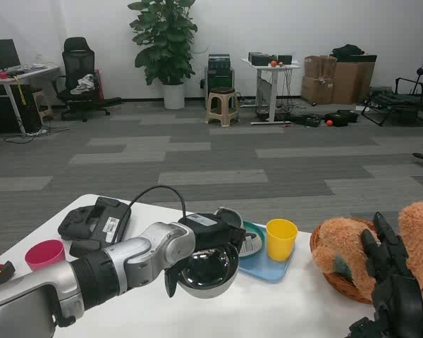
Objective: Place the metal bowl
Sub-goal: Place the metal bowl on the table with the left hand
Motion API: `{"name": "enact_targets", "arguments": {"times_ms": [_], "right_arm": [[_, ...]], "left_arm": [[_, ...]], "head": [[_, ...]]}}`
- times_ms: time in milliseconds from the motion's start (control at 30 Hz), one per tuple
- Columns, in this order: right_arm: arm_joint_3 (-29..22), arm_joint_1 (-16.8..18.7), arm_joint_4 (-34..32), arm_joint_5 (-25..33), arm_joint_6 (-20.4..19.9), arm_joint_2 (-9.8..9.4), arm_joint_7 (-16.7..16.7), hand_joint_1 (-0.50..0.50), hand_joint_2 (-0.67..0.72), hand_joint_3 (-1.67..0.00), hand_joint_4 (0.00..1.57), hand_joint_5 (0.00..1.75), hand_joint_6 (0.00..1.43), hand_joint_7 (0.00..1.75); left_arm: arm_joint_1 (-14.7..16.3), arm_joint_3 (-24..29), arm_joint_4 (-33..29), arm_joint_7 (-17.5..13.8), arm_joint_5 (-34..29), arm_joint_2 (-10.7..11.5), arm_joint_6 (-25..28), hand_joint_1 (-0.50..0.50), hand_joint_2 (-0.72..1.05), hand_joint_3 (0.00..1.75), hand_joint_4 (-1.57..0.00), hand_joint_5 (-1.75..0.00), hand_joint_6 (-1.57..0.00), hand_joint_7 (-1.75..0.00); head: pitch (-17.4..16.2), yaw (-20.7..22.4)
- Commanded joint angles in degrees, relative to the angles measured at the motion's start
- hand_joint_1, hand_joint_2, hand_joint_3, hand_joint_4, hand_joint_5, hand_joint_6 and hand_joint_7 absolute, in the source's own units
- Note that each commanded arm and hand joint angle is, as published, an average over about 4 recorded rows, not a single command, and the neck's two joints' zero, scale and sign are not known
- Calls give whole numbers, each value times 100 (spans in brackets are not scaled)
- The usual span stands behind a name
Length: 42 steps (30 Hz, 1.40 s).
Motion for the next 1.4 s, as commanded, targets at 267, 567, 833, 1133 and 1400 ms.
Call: {"name": "enact_targets", "arguments": {"times_ms": [267, 567, 833, 1133, 1400], "right_arm": [[271, -46, -286, 117, 232, -82, 40, 8, 72, 0, 0, 0, 0, 14], [271, -100, -192, 117, 232, -82, 27, 8, 72, 0, 0, 0, 0, 14], [271, -136, -112, 141, 239, -73, 27, 8, 72, 0, 0, 0, 0, 14], [275, -133, -110, 144, 241, -51, 27, 8, 72, 0, 0, 0, 0, 14], [302, -100, -205, 144, 241, -55, 27, 9, 72, 0, 0, 0, 0, 14]], "left_arm": [[858, 856, -524, -92, 123, 50, 102, -50, 87, 175, -132, -175, -76, -168], [739, 704, -245, -87, 131, 36, 80, -50, 87, 175, -131, -175, -76, -168], [752, 559, 381, -24, 171, -56, -166, -50, 87, 175, -126, -175, -74, -168], [946, 368, 1418, 207, 316, -249, -698, -50, 83, 175, -102, -175, -58, -168], [1609, 1387, 2499, 1143, 1285, -755, -2078, -50, 72, 175, -86, -175, -54, -168]], "head": [[-355, 9], [-412, -33], [-494, -19], [-520, 26], [-451, 137]]}}
